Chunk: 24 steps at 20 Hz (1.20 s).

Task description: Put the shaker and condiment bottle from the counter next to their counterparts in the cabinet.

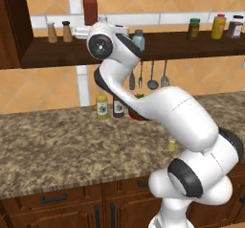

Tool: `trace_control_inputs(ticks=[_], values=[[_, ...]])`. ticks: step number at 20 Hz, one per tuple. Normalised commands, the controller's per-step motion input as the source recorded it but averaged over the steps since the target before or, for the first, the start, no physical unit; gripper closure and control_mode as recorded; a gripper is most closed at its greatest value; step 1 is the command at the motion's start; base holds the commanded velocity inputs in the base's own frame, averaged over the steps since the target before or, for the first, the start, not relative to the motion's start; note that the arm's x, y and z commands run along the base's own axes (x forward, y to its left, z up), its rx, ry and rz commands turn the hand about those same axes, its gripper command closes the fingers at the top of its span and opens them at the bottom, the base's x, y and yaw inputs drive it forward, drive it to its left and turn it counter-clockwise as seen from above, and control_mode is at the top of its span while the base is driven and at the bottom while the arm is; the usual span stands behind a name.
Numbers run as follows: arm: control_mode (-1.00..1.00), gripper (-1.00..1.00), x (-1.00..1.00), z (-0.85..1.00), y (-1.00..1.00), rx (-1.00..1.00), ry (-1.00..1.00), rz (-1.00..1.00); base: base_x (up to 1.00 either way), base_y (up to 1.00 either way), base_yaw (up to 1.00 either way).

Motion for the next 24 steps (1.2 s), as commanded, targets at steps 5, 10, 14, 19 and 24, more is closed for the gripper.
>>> trace_control_inputs(ticks=[5,10,14,19,24], values=[[-1.0,-1.0,-0.82,0.0,-1.0,-0.06,-0.05,0.08,0.0,0.0,0.0],[-1.0,-1.0,-0.99,0.0,-1.0,-0.11,-0.01,0.09,0.0,0.0,0.0],[-1.0,-1.0,-0.95,0.0,-1.0,-0.16,0.0,0.12,0.0,0.0,0.0],[-1.0,-1.0,-0.71,-0.01,-1.0,-0.3,0.04,0.12,0.0,0.0,0.0],[-1.0,-1.0,-0.76,-0.39,-1.0,-0.35,0.03,0.03,0.0,0.0,0.0]])
